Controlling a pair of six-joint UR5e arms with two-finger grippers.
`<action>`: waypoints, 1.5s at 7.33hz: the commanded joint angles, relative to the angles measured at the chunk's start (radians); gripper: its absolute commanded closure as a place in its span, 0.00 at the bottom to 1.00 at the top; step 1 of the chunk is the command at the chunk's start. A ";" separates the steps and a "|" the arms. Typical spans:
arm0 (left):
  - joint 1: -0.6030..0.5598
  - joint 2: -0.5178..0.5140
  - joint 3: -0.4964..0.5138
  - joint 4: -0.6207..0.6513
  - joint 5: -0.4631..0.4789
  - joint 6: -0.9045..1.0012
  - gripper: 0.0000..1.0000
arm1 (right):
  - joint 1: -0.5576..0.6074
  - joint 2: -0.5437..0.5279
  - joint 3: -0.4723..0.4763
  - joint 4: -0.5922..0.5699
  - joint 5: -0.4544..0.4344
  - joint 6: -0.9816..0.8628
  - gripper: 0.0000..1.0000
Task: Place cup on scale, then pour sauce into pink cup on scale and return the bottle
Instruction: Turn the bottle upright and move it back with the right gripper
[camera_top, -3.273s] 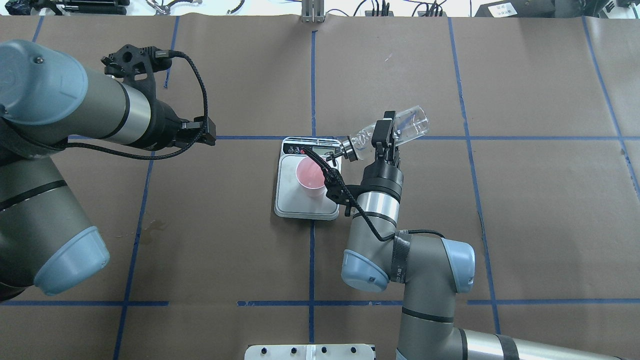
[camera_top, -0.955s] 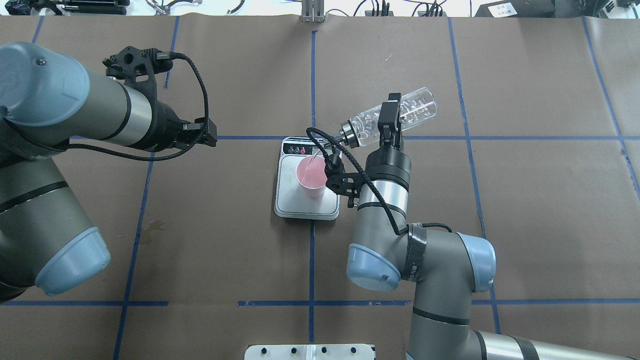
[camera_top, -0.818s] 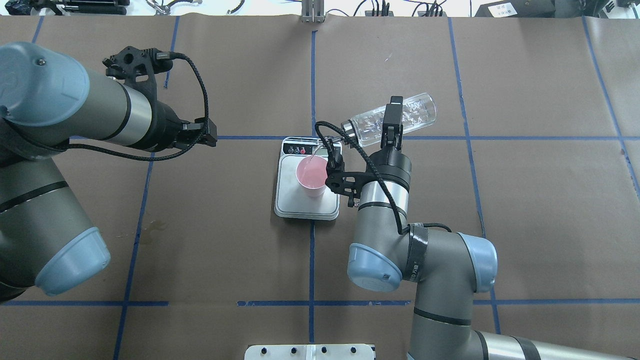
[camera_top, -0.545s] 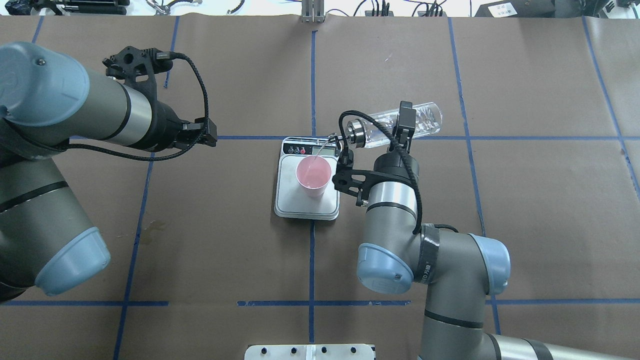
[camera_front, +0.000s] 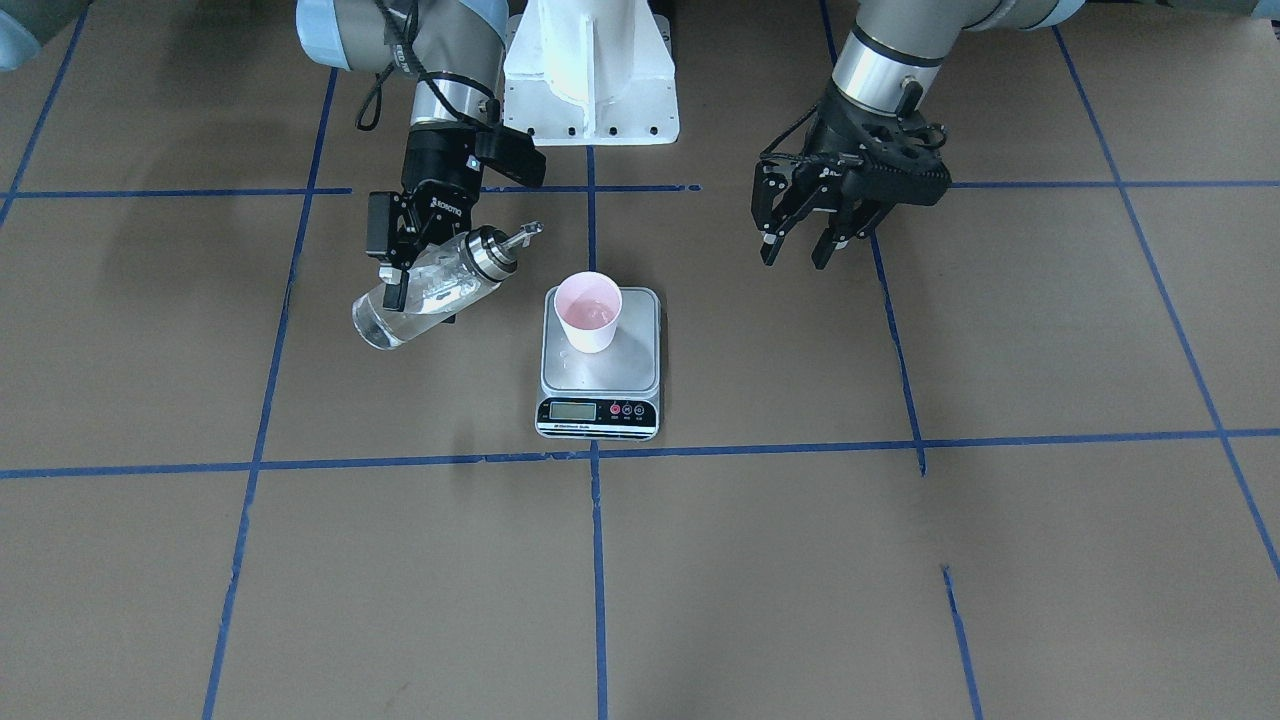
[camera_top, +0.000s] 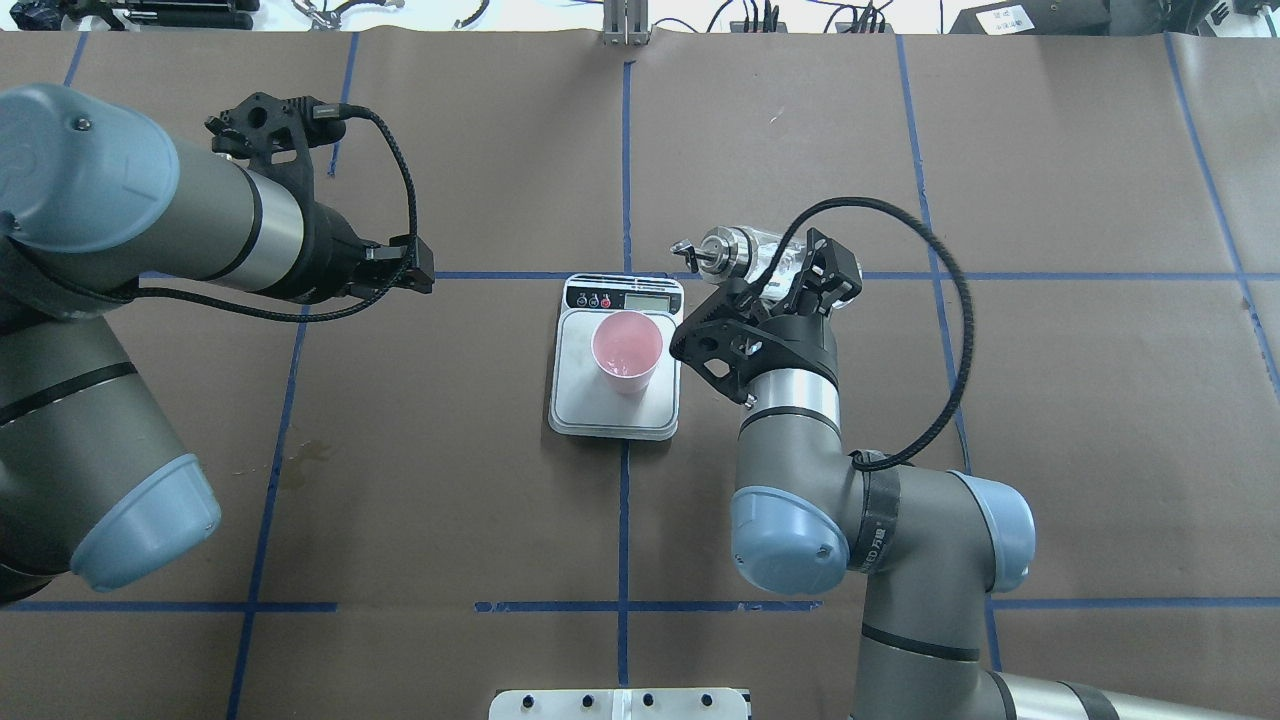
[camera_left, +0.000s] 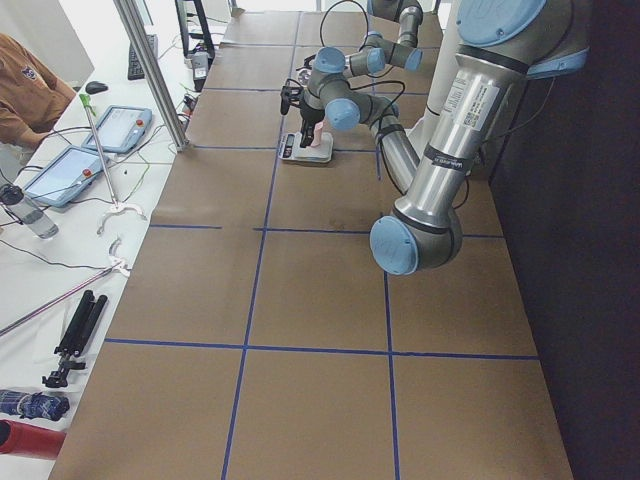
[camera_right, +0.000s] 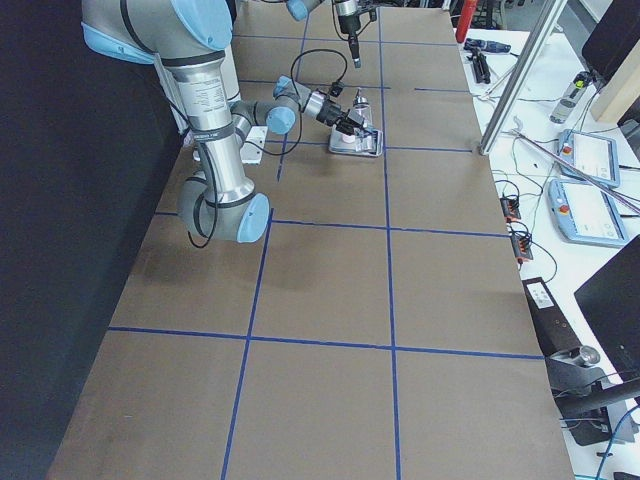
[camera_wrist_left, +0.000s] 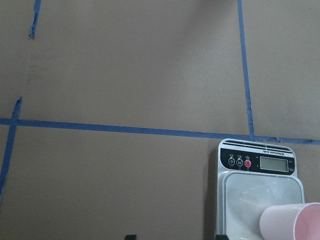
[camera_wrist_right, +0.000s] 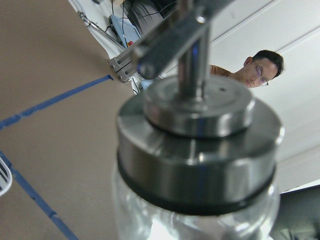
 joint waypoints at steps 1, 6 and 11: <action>0.000 0.002 -0.001 0.000 0.000 0.002 0.39 | 0.002 -0.038 -0.004 0.218 0.122 0.355 1.00; 0.000 -0.003 -0.007 0.005 0.000 -0.008 0.39 | 0.035 -0.180 0.002 0.306 0.144 0.937 1.00; 0.002 -0.015 -0.010 0.006 0.002 -0.009 0.39 | 0.065 -0.355 -0.017 0.312 0.187 0.993 1.00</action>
